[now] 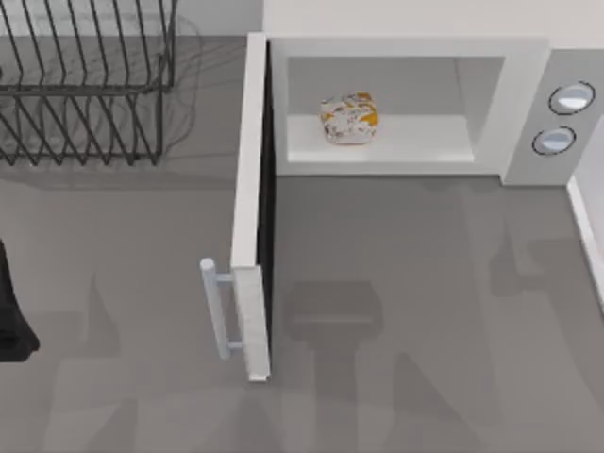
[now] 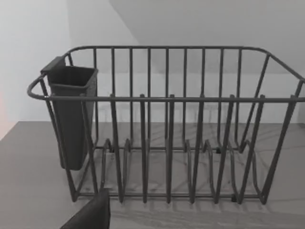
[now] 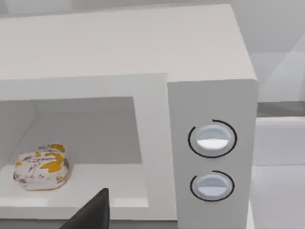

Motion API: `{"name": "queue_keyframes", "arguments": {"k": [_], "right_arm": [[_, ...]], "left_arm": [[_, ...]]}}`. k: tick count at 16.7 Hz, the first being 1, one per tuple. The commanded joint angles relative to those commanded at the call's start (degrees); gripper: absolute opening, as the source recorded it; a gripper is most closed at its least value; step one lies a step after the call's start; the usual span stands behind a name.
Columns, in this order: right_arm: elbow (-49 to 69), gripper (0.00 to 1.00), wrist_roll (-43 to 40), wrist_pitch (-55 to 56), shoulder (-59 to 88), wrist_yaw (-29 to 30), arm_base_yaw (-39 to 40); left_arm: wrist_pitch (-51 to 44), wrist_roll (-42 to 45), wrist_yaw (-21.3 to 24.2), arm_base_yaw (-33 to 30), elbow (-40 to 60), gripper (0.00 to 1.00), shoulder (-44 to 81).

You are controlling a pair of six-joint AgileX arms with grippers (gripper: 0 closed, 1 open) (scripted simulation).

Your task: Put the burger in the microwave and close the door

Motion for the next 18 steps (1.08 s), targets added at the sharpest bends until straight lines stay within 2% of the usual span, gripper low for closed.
{"name": "queue_keyframes", "arguments": {"k": [4,7,10,15,18], "right_arm": [[-12.7,1.0,-4.4,0.0,-21.0,-7.3,-10.4],[-20.0,1.0,-7.0,0.0,-30.5,-11.6,-16.3],[-23.6,1.0,-8.2,0.0,-34.6,-13.6,-19.1],[-23.7,1.0,-8.3,0.0,-34.7,-13.7,-19.2],[-23.7,1.0,-8.3,0.0,-34.7,-13.7,-19.2]], "left_arm": [[0.0,0.0,0.0,0.0,0.0,1.0,0.0],[0.0,0.0,0.0,0.0,0.0,1.0,0.0],[0.0,0.0,0.0,0.0,0.0,1.0,0.0],[0.0,0.0,0.0,0.0,0.0,1.0,0.0],[0.0,0.0,0.0,0.0,0.0,0.77,0.0]]}}
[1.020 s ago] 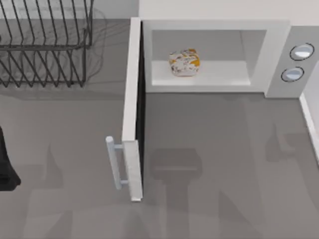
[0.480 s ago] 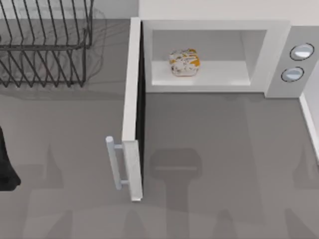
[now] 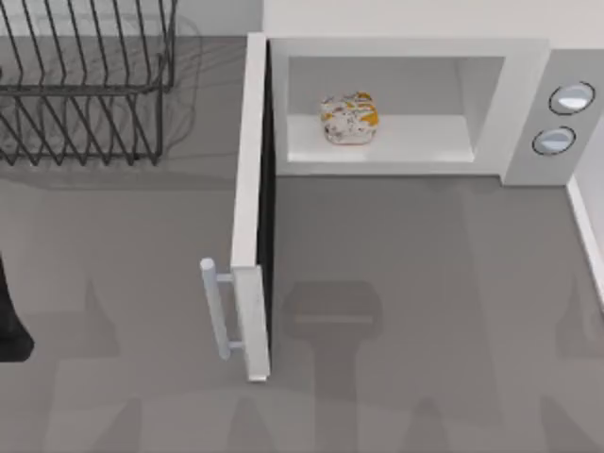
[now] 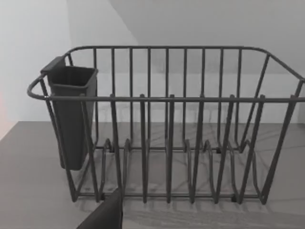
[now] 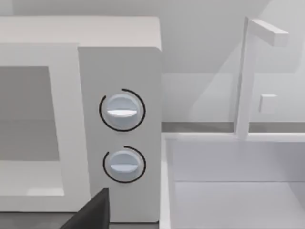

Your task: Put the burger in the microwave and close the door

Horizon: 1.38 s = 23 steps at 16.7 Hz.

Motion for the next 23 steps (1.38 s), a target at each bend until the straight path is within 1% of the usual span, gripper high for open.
{"name": "queue_keyframes", "arguments": {"k": [10,11,20,23], "right_arm": [[0.0,1.0,0.0,0.0,0.0,0.0,0.0],[0.0,1.0,0.0,0.0,0.0,0.0,0.0],[0.0,1.0,0.0,0.0,0.0,0.0,0.0],[0.0,1.0,0.0,0.0,0.0,0.0,0.0]], "left_arm": [[0.0,0.0,0.0,0.0,0.0,0.02,0.0],[0.0,0.0,0.0,0.0,0.0,0.0,0.0],[0.0,0.0,0.2,0.2,0.0,0.0,0.0],[0.5,0.0,3.8,3.8,0.0,0.0,0.5]]}}
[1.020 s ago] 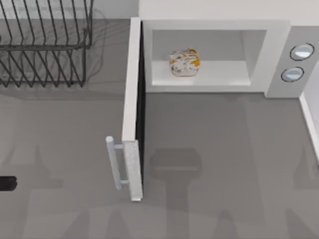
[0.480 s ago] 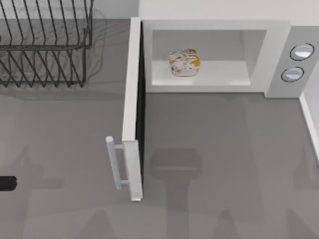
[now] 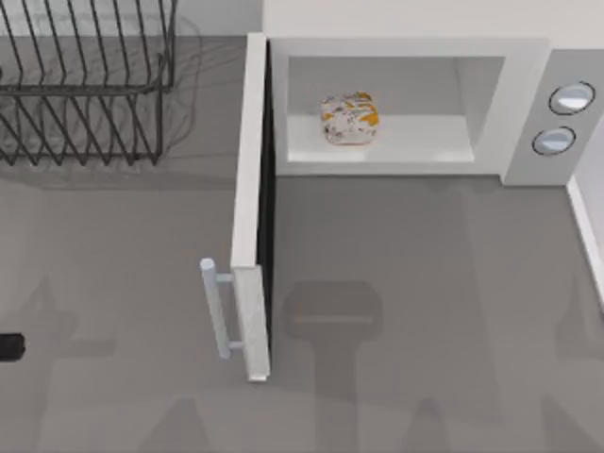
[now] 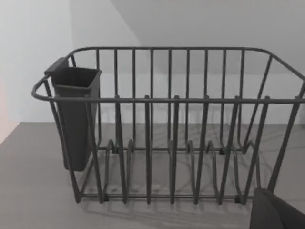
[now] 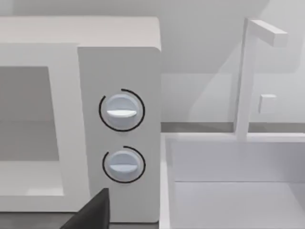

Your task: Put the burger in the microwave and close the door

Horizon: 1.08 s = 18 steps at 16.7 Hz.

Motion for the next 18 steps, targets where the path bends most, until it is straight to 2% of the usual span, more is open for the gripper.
{"name": "queue_keyframes", "arguments": {"k": [6,13,18], "right_arm": [[0.0,1.0,0.0,0.0,0.0,0.0,0.0],[0.0,1.0,0.0,0.0,0.0,0.0,0.0],[0.0,1.0,0.0,0.0,0.0,0.0,0.0]], "left_arm": [[1.4,0.0,10.7,10.7,0.0,0.0,1.4],[2.2,0.1,12.2,12.2,0.3,0.0,2.3],[8.3,0.2,17.2,17.1,3.3,0.0,11.5]]}}
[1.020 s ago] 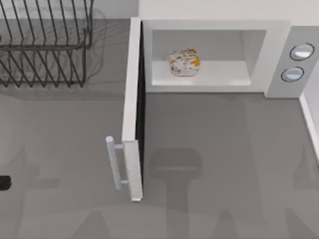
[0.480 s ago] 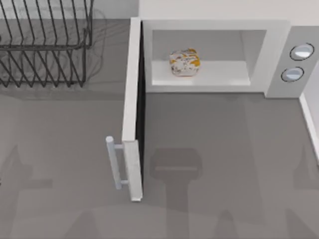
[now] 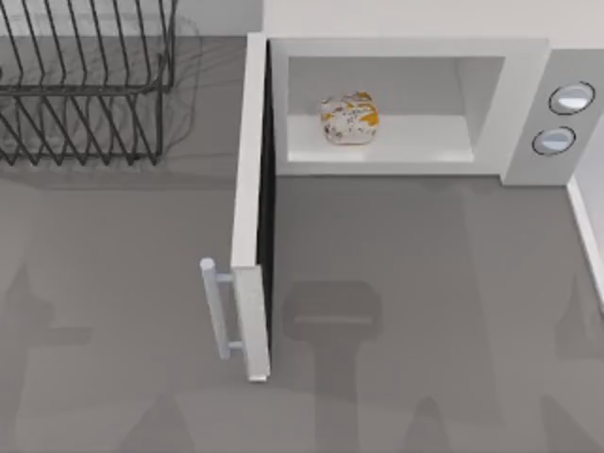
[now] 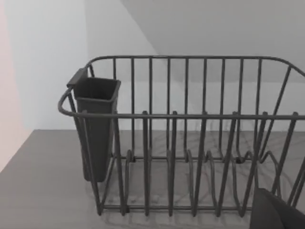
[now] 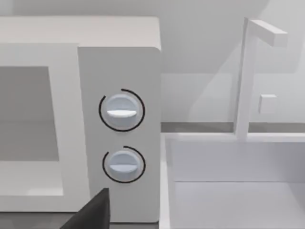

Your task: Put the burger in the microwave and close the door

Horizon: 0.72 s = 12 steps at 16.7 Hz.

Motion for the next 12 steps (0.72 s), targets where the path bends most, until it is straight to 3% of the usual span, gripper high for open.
{"name": "queue_keyframes", "arguments": {"k": [5,12], "right_arm": [[0.0,1.0,0.0,0.0,0.0,0.0,0.0],[0.0,1.0,0.0,0.0,0.0,0.0,0.0]], "left_arm": [[5.5,0.1,4.4,4.4,2.7,0.0,8.2],[5.9,0.2,6.6,6.5,2.2,0.0,8.3]]}}
